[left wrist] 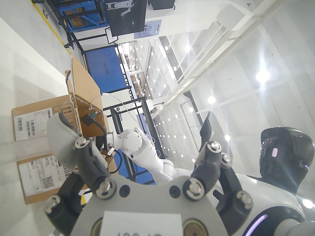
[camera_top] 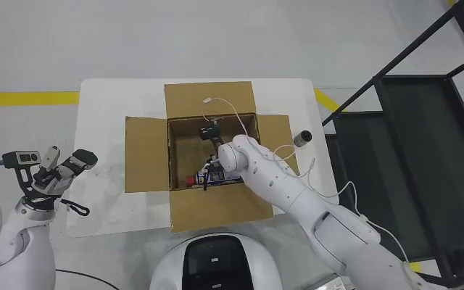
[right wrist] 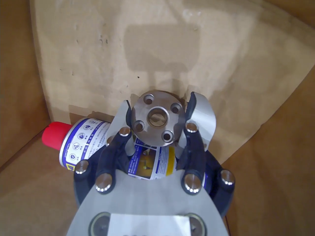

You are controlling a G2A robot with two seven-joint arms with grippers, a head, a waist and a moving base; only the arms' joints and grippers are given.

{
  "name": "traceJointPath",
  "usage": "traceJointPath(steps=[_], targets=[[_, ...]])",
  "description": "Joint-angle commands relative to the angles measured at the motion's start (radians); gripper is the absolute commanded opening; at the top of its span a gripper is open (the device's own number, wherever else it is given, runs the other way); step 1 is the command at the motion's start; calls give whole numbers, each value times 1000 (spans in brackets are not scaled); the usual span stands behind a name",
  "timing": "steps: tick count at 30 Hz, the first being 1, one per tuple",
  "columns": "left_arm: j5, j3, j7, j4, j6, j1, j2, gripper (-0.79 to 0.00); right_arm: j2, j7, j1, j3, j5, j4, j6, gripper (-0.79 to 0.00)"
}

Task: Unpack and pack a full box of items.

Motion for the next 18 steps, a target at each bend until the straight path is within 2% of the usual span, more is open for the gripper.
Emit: traceJointPath(steps=[1,8,18], targets=[[0,0,0,0,0,0,0,0,4,-1,-12,6,-19,-33,13,-785],[0,0,0,0,0,0,0,0,41,4,-104,67,-97,-228,32,-785],[0,0,0,0,0,0,0,0,110,-76,-323,250,-128,-554,-90,-785]])
